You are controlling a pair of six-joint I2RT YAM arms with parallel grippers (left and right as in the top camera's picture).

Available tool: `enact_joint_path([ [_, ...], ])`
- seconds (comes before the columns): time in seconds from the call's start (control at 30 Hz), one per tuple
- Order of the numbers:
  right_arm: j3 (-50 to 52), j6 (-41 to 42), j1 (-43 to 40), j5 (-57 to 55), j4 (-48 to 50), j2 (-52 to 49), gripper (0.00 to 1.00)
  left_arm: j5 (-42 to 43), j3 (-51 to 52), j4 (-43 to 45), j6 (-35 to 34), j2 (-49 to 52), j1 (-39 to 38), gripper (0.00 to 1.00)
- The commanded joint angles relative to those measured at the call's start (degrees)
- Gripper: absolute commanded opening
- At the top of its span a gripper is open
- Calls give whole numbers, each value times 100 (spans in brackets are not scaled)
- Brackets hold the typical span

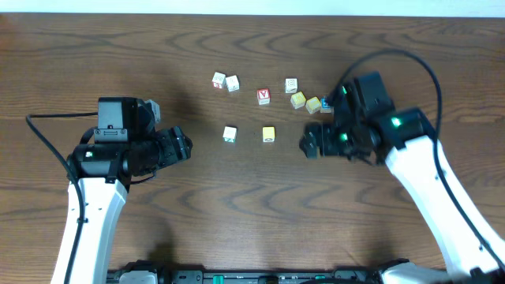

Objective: Lift 3 blocks

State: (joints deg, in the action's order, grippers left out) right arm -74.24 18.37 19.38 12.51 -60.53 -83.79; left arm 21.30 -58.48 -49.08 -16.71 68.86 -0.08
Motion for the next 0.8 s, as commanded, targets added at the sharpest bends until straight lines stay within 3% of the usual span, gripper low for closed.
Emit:
enact_joint_path([
  [0.0, -479, 219, 59, -1150, 50, -511, 99, 55, -98, -15, -7, 15, -11, 76],
  [0.2, -446, 199, 87, -1078, 442, -1025, 99, 55, -98, -15, -7, 15, -11, 76],
  [0.3, -428, -216, 105, -1073, 487, -1329, 98, 55, -98, -15, -7, 15, -11, 76],
  [0.5, -428, -804, 114, -1075, 896, -2011, 77, 55, -98, -15, -7, 15, -11, 76],
  [0.63, -428, -1099, 96, -1147, 1169, -2411, 52, 55, -98, -15, -4, 15, -11, 76],
  [0.77, -428, -1158, 63, -1357, 1276, -2671, 57, 55, -98, -15, -7, 15, -11, 76],
])
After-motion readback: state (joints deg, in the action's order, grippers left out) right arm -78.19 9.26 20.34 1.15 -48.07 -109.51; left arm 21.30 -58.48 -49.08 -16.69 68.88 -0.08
